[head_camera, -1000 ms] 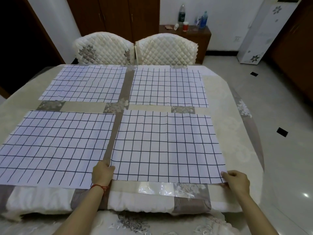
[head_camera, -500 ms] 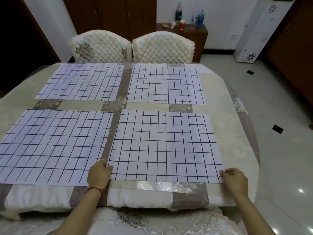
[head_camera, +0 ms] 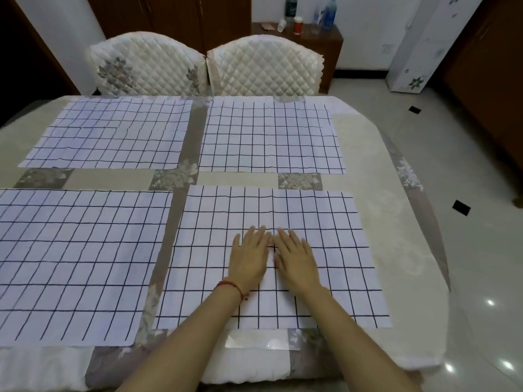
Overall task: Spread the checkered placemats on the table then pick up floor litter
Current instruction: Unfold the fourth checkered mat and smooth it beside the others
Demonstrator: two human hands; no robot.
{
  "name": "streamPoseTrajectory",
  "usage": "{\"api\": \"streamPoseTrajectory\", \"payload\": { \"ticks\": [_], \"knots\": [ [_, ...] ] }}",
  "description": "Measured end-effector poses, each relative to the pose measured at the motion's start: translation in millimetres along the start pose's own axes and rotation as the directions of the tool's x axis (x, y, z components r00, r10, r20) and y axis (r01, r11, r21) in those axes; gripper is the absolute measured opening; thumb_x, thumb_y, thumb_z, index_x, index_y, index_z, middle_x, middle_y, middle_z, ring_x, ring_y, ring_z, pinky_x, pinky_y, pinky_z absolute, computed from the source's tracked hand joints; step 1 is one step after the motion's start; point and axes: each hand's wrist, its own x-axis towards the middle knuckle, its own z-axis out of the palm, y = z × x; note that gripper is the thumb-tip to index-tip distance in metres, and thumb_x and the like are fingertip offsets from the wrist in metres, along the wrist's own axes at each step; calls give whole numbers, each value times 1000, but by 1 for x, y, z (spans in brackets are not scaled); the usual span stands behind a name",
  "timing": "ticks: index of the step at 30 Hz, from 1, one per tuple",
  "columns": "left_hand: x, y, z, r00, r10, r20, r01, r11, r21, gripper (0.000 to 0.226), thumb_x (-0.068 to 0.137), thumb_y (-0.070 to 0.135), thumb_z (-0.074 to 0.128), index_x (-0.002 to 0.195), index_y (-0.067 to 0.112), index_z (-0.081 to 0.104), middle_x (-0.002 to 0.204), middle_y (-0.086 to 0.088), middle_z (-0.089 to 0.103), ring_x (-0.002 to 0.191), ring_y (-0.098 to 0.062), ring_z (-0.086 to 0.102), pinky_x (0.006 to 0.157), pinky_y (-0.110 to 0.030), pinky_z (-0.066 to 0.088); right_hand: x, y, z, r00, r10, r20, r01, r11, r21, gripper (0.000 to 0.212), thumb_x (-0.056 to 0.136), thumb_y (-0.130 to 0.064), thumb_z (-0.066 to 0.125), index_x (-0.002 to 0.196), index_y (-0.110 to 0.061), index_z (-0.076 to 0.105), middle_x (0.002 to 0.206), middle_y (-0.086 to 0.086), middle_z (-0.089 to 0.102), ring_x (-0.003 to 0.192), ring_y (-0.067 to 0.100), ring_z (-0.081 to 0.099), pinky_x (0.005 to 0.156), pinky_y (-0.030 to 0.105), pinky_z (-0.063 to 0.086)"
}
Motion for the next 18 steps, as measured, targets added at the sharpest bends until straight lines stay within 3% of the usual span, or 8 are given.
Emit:
{"api": "streamPoseTrajectory", "payload": {
  "ticks": [2,4,8,10,11,13,15,18],
  "knots": [
    [2,-10,10,1000,-23,15,23,999,27,55,95,46,4,146,26,3,158,6,0,145,-15,-6,118,-44,-3,0,12,19,1000,5,0,-5,1000,-15,85,78,-59,-20,146,-26,19,153,-11,3,146,18,4,115,32,-11],
    [-4,-27,20,994,-88,-63,87,996,-17,73,78,64,-19,142,29,-9,155,10,-9,141,-10,-14,116,-43,-9,-6,23,26,996,57,-72,-60,997,-40,75,81,-59,-14,146,-30,7,150,-13,-8,144,11,-8,111,29,-19],
    [-14,-50,24,931,-340,-131,328,938,-109,82,70,68,-27,140,29,-13,150,4,-18,143,-20,-12,113,-47,-11,-14,35,28,970,221,-106,-222,975,-1,67,83,-59,-12,143,-31,-1,153,-10,-6,142,8,-10,108,22,-26],
    [-9,-40,19,888,-442,-125,419,891,-174,81,78,67,-16,145,22,-5,154,-5,-15,144,-27,-11,113,-52,-9,-14,33,29,962,241,-129,-245,969,-18,66,87,-58,-9,144,-28,5,154,-7,1,143,11,-3,110,23,-24],
    [-3,-29,15,902,-410,-136,388,907,-161,73,86,61,-4,146,20,-1,155,-6,-11,144,-28,-10,113,-53,-8,-13,33,29,962,241,-130,-247,969,-30,64,89,-56,-6,144,-27,7,154,-6,4,143,13,0,111,24,-22],
    [12,-2,13,972,-144,-184,136,989,-54,60,92,48,10,146,19,8,155,-3,-1,144,-26,-3,112,-53,-2,-13,33,31,961,241,-138,-250,967,-49,61,91,-54,-2,144,-27,8,154,-5,6,143,14,3,111,26,-19],
    [28,21,18,978,196,-69,-192,980,60,63,90,50,-6,146,23,7,155,3,-4,141,-22,-12,115,-52,-2,-11,34,31,957,257,-138,-268,961,-67,59,93,-52,1,145,-26,11,154,-4,11,144,14,6,112,27,-17],
    [57,14,15,957,286,35,-288,956,55,69,82,55,-18,145,31,-2,152,11,-15,140,-15,-20,116,-46,-10,-11,33,30,953,269,-137,-284,954,-97,58,96,-48,5,145,-23,23,153,1,26,143,15,12,113,30,-10]
  ]
}}
